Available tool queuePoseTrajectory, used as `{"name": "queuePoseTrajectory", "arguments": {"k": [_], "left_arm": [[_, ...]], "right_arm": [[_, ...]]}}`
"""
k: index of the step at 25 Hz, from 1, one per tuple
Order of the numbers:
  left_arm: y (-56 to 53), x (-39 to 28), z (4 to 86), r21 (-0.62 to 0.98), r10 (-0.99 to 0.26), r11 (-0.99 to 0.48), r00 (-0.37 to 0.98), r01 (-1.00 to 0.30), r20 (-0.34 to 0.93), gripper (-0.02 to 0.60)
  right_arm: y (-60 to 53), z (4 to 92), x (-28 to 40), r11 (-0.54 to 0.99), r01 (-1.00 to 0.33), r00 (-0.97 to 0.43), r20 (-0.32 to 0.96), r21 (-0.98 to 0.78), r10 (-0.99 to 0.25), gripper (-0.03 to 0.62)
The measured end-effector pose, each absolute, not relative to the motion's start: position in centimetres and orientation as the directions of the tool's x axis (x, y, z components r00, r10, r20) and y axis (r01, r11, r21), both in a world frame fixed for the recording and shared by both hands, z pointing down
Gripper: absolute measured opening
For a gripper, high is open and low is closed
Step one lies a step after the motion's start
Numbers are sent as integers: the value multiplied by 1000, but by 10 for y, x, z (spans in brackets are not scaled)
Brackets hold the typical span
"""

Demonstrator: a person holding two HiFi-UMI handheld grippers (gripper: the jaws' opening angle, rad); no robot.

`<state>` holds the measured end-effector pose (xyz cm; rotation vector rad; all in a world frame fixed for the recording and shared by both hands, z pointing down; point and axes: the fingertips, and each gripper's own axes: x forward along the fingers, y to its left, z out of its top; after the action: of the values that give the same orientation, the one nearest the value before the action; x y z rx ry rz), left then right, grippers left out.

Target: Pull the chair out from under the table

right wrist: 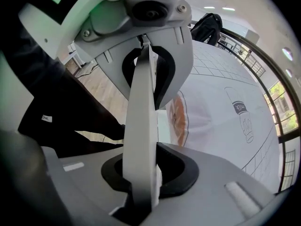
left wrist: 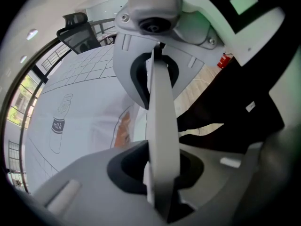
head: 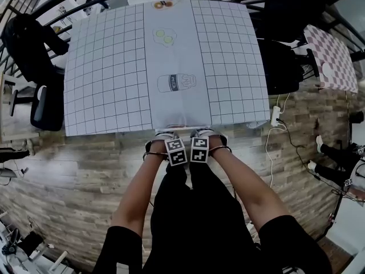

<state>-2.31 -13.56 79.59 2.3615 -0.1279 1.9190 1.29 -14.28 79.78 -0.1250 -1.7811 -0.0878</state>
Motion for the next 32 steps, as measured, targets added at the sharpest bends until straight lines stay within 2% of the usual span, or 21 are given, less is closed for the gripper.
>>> {"name": "queuePoseTrajectory", "arguments": {"k": [18,24,32], "left_arm": [[-81,-17,792,30,4,-991,202,-129,979,80],[-60,-14,789,85,51,-987,234,-139,971,84],[-36,-14,788,48,23,-994,237,-102,971,81]], "right_arm": [[-90,797,20,989,146,-187,981,-16,44,72],[-69,796,24,989,146,-174,984,-20,46,72],[-46,796,24,993,111,-177,983,-35,54,75]]}}
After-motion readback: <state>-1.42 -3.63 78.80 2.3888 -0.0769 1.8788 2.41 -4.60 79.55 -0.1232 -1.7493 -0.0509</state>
